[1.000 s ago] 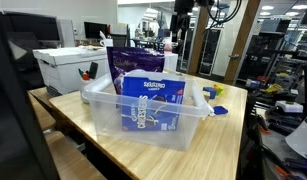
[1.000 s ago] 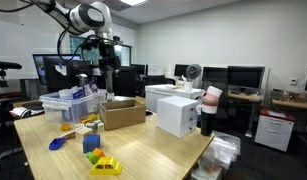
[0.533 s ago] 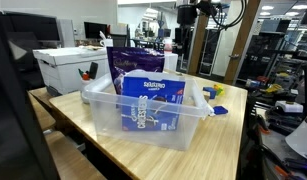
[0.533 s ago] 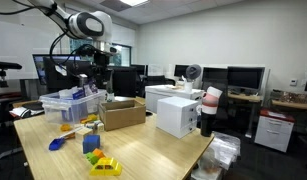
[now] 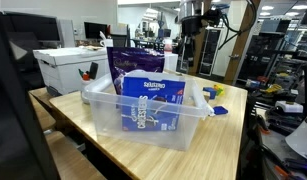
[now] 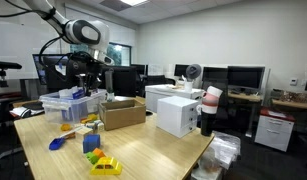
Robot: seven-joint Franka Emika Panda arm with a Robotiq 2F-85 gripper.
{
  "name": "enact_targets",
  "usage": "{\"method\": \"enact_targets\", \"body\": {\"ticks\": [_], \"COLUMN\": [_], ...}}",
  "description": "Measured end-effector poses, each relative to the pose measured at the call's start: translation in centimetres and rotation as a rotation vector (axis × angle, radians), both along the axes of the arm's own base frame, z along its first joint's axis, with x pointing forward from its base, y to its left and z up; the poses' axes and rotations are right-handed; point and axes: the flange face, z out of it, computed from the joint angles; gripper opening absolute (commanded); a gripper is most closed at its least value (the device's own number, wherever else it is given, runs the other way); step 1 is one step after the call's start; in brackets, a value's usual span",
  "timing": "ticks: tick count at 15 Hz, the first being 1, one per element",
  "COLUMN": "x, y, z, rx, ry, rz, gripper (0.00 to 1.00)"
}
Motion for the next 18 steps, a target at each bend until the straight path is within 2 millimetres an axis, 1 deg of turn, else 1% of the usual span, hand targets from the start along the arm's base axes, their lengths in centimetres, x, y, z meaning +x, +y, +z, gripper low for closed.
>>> {"method": "enact_targets", "body": {"ticks": [1, 2, 3, 4, 5, 11, 18], "x": [-0.5, -1.0, -1.4, -2.0, -2.2, -3.0, -3.8], "y": [1.2, 2.0, 3.0, 4.5, 5.0, 5.9, 6.6], "z": [-1.3, -2.2, -2.8, -3.3, -3.5, -3.8, -4.0], "rx": [-0.009, -0.014, 0.001, 0.026, 0.061, 0.193, 0.296], "ry": [-0.019, -0.019, -0.012, 0.000, 0.003, 0.045, 0.092], "rz": [0.027, 0.048, 0.076, 0.111, 0.130, 0.187, 0.231], "gripper": [0.02, 0.03, 0.02, 0.03, 0.03, 0.03, 0.02]}}
